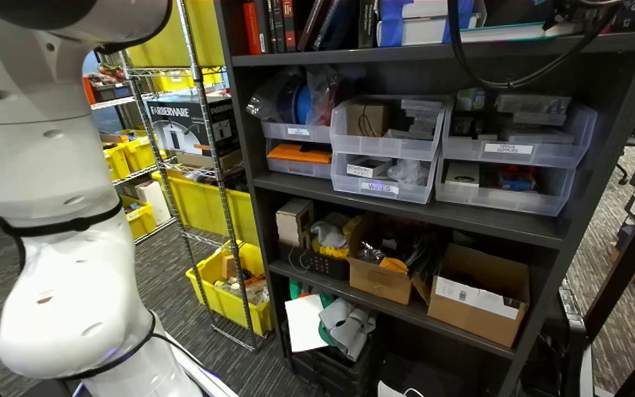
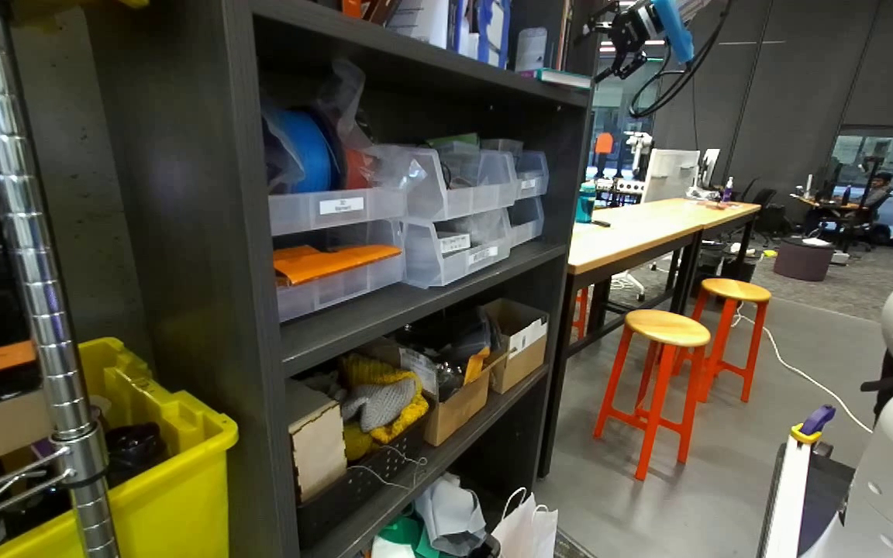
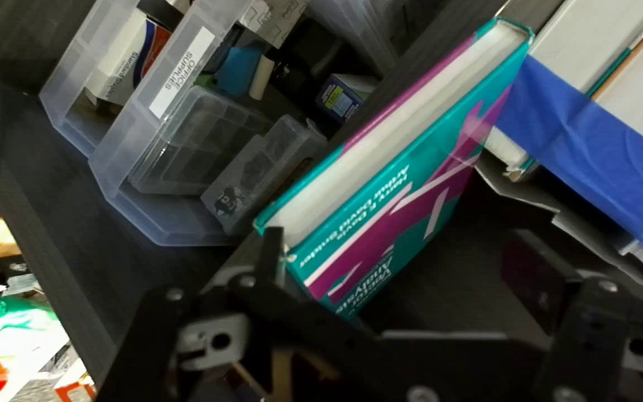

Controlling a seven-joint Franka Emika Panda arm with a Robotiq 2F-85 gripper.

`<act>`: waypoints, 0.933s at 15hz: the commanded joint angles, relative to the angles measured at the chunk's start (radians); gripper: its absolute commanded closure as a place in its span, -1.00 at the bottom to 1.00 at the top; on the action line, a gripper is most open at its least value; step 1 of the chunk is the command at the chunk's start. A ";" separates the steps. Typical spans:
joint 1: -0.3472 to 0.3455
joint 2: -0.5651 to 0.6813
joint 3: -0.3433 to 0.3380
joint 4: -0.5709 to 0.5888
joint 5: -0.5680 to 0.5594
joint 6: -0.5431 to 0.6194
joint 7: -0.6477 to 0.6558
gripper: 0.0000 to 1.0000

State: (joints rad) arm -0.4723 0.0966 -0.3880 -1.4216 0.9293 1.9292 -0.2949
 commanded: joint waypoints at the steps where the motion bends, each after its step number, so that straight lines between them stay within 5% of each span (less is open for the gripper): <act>1: -0.002 -0.039 -0.001 -0.014 0.024 -0.028 -0.015 -1.00; 14: -0.014 -0.125 -0.084 -0.102 0.112 -0.037 -0.106 -1.00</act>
State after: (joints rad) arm -0.4753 -0.0095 -0.4472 -1.4916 0.9783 1.9165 -0.3451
